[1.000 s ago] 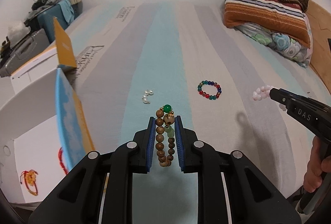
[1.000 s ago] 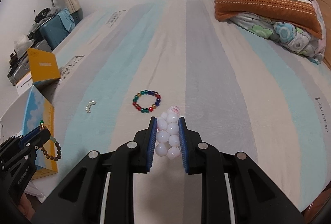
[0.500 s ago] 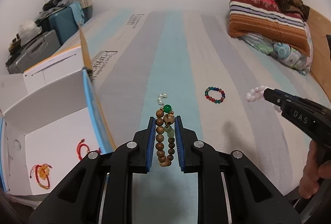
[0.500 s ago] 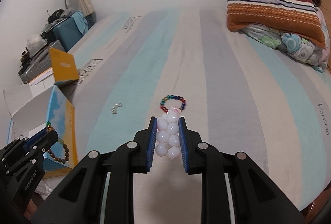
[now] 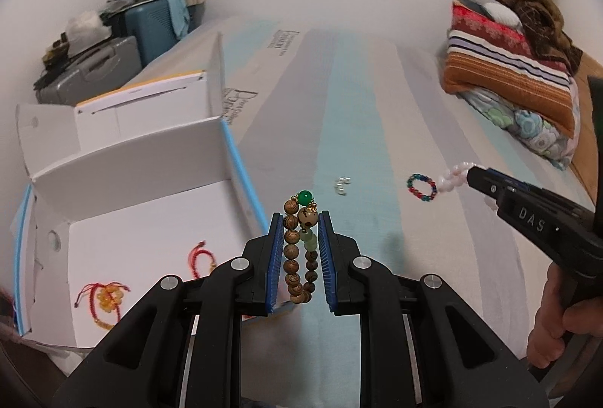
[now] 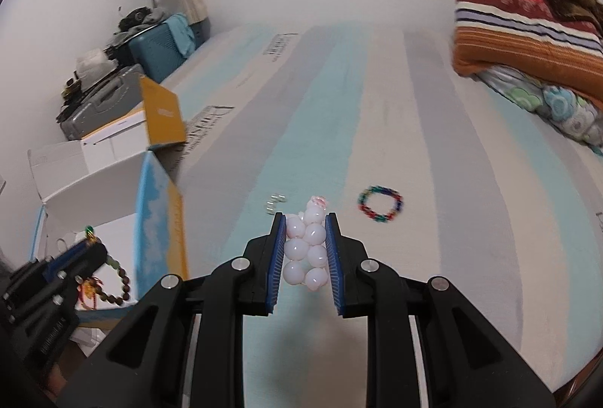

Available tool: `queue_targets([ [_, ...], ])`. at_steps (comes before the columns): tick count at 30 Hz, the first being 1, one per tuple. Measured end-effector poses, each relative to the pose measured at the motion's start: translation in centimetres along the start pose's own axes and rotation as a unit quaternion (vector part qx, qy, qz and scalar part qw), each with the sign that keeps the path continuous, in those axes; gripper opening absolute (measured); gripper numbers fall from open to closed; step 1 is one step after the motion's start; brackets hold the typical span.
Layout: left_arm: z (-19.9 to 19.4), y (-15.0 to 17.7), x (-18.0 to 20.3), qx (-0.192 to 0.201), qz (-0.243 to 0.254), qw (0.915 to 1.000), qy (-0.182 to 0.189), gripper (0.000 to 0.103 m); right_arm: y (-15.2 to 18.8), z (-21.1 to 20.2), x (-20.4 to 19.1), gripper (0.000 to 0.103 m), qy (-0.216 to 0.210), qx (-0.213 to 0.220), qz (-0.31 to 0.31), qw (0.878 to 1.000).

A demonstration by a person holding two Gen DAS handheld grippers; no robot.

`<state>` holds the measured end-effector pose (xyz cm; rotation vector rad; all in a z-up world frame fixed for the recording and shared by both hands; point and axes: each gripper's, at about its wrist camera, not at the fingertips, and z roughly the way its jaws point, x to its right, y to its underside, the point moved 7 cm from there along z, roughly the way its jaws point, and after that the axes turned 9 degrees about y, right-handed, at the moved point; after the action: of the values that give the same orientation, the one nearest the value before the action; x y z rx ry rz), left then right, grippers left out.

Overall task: Organize jewelry
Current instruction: 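Lift and carry both bead bracelets over to the white box, then open both tools to drop the bracelets into the box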

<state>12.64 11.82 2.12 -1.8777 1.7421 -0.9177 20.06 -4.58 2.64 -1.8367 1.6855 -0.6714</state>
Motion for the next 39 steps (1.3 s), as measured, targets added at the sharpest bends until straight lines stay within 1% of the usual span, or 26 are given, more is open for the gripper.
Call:
queue_targets([
  [3,-0.6,0.0,-1.6,0.004,-0.009,0.9999,-0.010,0.018,-0.5,-0.7,-3.2,0.020,-0.016,0.009,-0.016,1.000],
  [7,-1.3,0.1,-3.9,0.006,-0.020,0.9993,-0.031,0.018,-0.6,-0.9,-6.6,0.020,-0.031,0.010,-0.034,0.999],
  [9,-1.8,0.3,-5.1,0.008,-0.025,0.9991,-0.035,0.018,-0.5,-1.0,-8.3,0.020,-0.038,0.011,-0.045,0.998],
  [17,-3.0,1.0,-10.5,0.008,-0.056,0.9963,-0.064,0.018,0.2,-1.3,-14.0,0.020,-0.061,0.010,-0.082,0.995],
  [26,-4.2,2.0,-15.5,0.005,-0.086,0.9919,-0.093,0.018,1.5,-0.9,-19.2,0.020,-0.077,0.004,-0.117,0.990],
  [31,-4.1,2.8,-17.7,-0.004,-0.100,0.9896,-0.103,0.018,2.4,-0.4,-21.6,0.020,-0.084,-0.002,-0.135,0.987],
  [34,-3.2,3.6,-19.2,-0.023,-0.107,0.9883,-0.106,0.018,3.2,0.8,-22.9,0.020,-0.082,-0.011,-0.145,0.986],
  [39,-2.8,4.6,-21.4,-0.035,-0.120,0.9853,-0.116,0.018,4.5,3.1,-24.5,0.020,-0.077,-0.035,-0.161,0.983],
])
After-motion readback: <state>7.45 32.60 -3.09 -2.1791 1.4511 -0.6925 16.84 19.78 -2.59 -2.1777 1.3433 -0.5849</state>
